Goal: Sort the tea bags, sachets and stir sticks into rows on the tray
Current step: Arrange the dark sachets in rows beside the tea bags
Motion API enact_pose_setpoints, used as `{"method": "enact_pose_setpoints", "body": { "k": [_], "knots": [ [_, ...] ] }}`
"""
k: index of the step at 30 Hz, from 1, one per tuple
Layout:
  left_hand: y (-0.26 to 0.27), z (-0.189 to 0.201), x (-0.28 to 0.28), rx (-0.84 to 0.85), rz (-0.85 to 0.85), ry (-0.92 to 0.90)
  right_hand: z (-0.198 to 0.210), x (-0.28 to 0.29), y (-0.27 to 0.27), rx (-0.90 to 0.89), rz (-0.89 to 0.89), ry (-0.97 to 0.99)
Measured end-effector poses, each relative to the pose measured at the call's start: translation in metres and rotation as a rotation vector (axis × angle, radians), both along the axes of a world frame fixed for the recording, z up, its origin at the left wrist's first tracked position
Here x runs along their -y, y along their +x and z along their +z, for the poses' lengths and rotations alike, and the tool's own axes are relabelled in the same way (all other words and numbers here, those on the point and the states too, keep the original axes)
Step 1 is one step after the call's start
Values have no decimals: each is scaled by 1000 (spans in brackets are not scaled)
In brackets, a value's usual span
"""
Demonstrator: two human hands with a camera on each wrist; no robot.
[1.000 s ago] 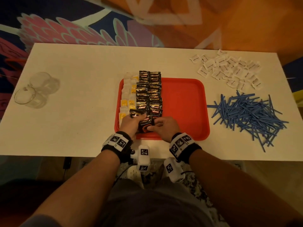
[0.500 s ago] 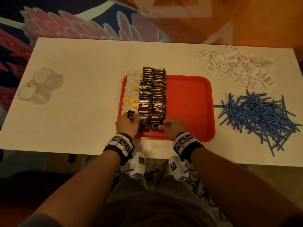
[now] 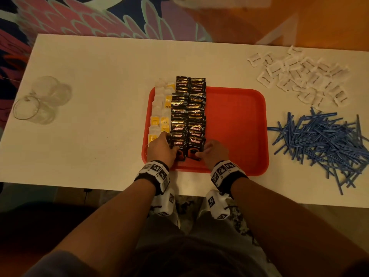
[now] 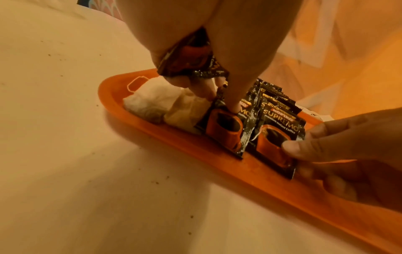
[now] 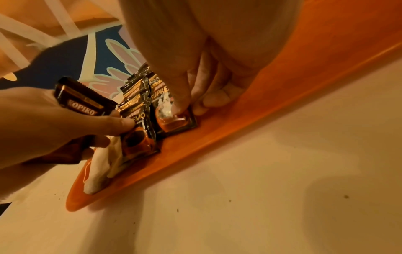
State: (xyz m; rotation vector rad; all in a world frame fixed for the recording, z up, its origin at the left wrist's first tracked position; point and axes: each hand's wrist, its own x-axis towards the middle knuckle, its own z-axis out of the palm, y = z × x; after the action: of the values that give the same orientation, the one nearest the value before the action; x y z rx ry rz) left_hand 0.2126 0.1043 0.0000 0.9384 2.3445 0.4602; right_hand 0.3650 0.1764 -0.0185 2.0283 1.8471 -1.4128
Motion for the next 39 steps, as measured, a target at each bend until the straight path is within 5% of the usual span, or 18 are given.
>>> {"method": "enact_pose_setpoints", "body": {
  "k": [11, 28, 39],
  "knots": [
    [-4, 0, -10, 81, 60, 60, 0, -5, 3, -125, -123, 108],
    [-5, 8, 1, 141, 175, 149, 8, -1, 8, -58, -91, 139],
    [-4, 34, 3, 501, 368, 302, 45, 8, 0, -251, 39, 107]
  ]
}}
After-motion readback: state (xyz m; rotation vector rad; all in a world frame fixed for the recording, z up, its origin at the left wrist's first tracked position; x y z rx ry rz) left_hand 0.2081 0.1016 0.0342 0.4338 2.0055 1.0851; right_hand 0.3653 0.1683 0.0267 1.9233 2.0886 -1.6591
